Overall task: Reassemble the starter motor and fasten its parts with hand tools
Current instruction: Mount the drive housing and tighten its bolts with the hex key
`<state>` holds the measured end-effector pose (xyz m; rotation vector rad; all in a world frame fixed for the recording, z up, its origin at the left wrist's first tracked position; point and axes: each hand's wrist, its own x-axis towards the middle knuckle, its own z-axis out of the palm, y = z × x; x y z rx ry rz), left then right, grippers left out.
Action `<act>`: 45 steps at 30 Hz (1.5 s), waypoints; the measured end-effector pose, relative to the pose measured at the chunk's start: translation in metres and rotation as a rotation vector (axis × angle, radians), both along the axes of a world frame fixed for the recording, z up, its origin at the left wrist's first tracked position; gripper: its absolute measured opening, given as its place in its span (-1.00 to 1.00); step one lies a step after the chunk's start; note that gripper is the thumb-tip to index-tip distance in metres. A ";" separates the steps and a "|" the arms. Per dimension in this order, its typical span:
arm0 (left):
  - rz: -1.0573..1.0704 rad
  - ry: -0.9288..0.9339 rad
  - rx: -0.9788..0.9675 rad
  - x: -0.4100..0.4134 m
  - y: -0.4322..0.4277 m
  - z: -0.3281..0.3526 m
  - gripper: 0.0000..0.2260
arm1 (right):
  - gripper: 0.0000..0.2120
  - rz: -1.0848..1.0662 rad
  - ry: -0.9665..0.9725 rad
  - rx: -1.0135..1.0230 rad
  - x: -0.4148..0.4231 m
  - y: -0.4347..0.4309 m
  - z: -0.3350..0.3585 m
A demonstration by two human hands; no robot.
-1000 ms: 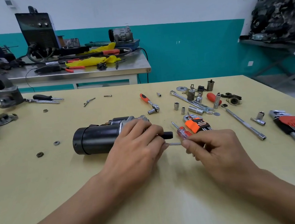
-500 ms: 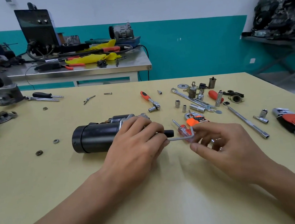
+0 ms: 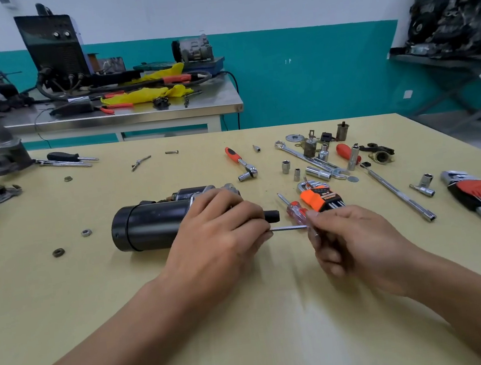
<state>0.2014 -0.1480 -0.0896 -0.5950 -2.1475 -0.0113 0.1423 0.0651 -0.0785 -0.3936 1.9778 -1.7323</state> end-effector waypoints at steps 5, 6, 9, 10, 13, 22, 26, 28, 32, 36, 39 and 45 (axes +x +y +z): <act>0.010 -0.005 -0.031 0.001 0.000 -0.001 -0.86 | -0.90 0.038 0.634 0.212 -0.002 0.017 0.002; 0.011 -0.009 -0.035 0.001 0.000 -0.001 -0.86 | -0.97 0.050 0.682 0.213 0.000 0.017 0.003; 0.011 -0.016 -0.033 0.001 0.000 -0.002 -0.86 | -0.63 0.063 0.604 0.144 0.005 0.007 -0.001; 0.009 -0.017 -0.026 0.001 0.000 -0.002 -0.86 | -0.59 0.046 0.530 0.113 0.006 0.002 -0.002; 0.006 -0.013 -0.006 0.000 0.000 -0.002 -0.86 | -0.48 -0.001 0.652 0.156 0.004 -0.002 -0.005; -0.013 -0.036 0.005 0.002 0.001 -0.003 -0.82 | -0.50 -0.022 -0.017 -0.073 0.000 -0.004 0.006; 0.005 -0.038 -0.007 0.002 0.000 -0.002 -0.85 | -0.55 -0.030 -0.328 -0.061 -0.004 -0.003 0.010; 0.007 -0.038 -0.007 0.002 0.000 -0.003 -0.86 | -0.52 0.003 0.302 0.288 -0.004 0.007 0.007; 0.012 -0.034 -0.005 0.002 0.001 -0.003 -0.84 | -0.57 0.058 1.051 0.488 -0.008 0.020 0.003; 0.022 -0.040 -0.021 0.003 0.001 -0.002 -0.81 | -0.51 0.063 0.202 0.187 0.004 0.001 0.004; 0.027 -0.050 -0.034 0.004 0.001 -0.001 -0.82 | -0.55 0.065 -0.304 -0.008 0.005 -0.002 0.014; 0.037 -0.050 -0.014 0.003 0.002 -0.001 -0.79 | -0.77 0.202 1.045 0.401 -0.005 0.023 0.018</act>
